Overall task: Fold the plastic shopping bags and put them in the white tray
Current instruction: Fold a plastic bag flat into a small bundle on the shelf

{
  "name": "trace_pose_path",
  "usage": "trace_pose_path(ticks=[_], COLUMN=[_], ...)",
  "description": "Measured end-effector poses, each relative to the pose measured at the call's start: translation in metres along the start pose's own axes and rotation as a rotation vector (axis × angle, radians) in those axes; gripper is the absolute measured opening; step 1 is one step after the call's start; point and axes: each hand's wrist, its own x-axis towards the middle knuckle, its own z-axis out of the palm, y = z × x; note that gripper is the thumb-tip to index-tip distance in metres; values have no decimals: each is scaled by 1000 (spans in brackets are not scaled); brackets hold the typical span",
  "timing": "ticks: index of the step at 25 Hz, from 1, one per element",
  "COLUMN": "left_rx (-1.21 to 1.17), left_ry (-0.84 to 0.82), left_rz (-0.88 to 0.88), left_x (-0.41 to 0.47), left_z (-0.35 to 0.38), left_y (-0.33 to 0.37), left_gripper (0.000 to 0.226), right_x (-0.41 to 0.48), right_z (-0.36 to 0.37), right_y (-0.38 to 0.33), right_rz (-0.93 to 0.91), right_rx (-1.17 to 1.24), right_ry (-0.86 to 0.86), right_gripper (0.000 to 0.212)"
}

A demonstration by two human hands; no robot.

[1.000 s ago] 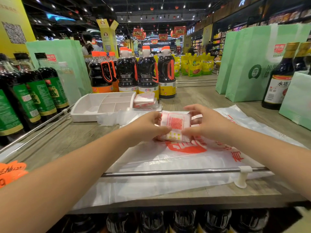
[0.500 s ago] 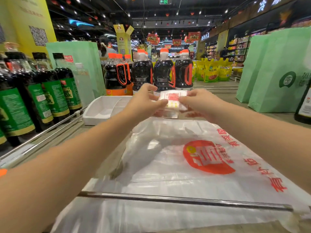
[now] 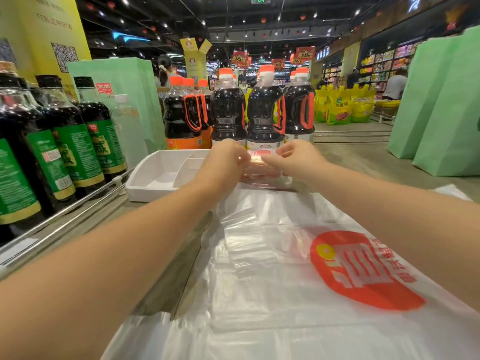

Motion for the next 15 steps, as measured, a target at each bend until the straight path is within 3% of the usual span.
trace_pose_path(ticks=[3, 9, 15], left_rx=[103, 373, 524], left_ry=[-22, -132, -371], left_rz=[46, 145, 82], left_x=[-1, -5, -3], left_z=[5, 6, 11], left_y=[-4, 1, 5], left_gripper=[14, 26, 28], right_x=[-4, -10, -4], right_z=[3, 8, 13], right_y=[2, 16, 24], right_rz=[-103, -262, -256], right_rx=[-224, -445, -570], right_ry=[-70, -71, -242], right_gripper=[58, 45, 50])
